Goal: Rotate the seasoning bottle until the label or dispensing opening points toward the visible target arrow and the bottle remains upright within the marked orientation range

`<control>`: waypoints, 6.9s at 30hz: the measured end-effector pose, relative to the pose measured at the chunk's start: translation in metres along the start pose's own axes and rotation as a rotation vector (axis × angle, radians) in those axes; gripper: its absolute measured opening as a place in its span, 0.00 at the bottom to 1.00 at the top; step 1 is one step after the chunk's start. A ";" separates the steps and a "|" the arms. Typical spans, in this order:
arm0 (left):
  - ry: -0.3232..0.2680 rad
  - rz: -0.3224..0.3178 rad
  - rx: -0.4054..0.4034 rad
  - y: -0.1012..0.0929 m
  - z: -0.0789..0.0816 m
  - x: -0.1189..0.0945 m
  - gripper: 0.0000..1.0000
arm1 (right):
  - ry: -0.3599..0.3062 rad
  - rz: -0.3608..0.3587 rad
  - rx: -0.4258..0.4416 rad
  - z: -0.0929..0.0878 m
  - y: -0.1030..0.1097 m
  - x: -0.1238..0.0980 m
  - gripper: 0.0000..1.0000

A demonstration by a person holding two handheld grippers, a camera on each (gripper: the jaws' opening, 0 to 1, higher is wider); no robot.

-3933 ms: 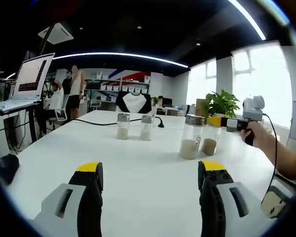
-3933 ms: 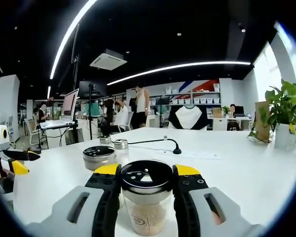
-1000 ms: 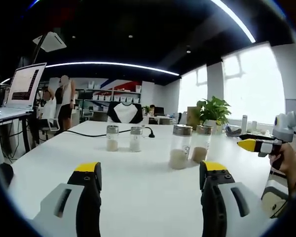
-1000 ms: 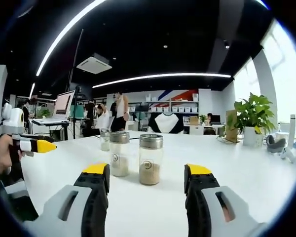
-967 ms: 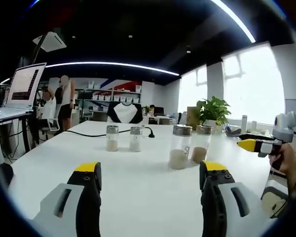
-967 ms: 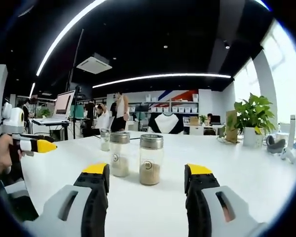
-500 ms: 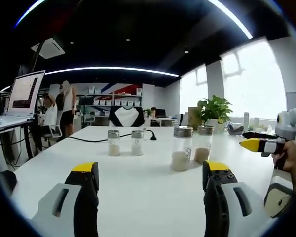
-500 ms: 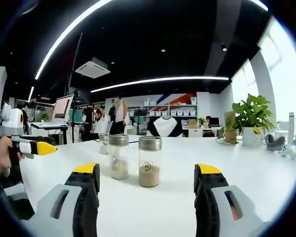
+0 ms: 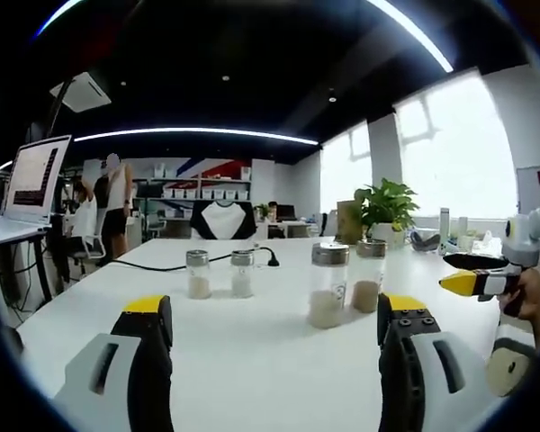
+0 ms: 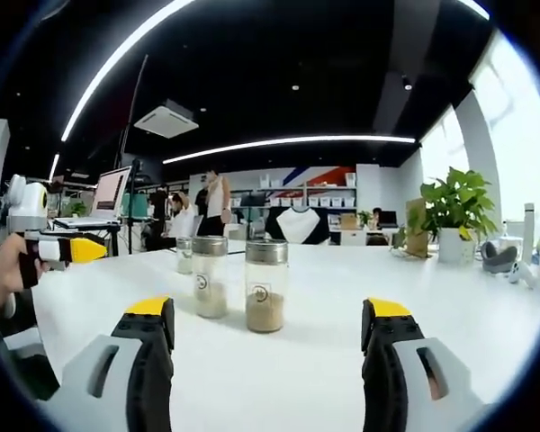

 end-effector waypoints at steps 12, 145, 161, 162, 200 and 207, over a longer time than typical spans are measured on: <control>-0.021 0.036 0.026 0.019 0.023 0.033 0.96 | 0.010 0.027 0.020 -0.006 0.010 0.009 0.86; 0.043 -0.251 0.059 0.016 0.014 0.130 0.32 | 0.039 0.032 0.059 -0.008 0.012 -0.001 0.82; 0.040 -0.292 0.047 0.000 0.000 0.118 0.32 | 0.051 0.039 0.057 -0.011 0.015 -0.001 0.81; 0.042 -0.293 0.051 0.000 -0.001 0.119 0.32 | 0.051 0.040 0.058 -0.011 0.015 -0.002 0.81; 0.071 -0.230 0.015 0.004 -0.021 0.114 0.53 | 0.084 0.055 0.064 -0.020 0.017 -0.001 0.81; 0.027 -0.175 -0.055 0.006 -0.013 0.105 0.50 | 0.093 0.056 0.075 -0.023 0.017 -0.001 0.81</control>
Point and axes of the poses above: the point that each gripper's makers call its tool centre point, and the gripper's own axes: x roughly forward along the fingers, y roughly to its left, z roughly out of its top, the point moved 1 cm from there along -x, roughly backward along the fingers, and after that the axes turned 11 degrees about y, right-handed, at the moved point
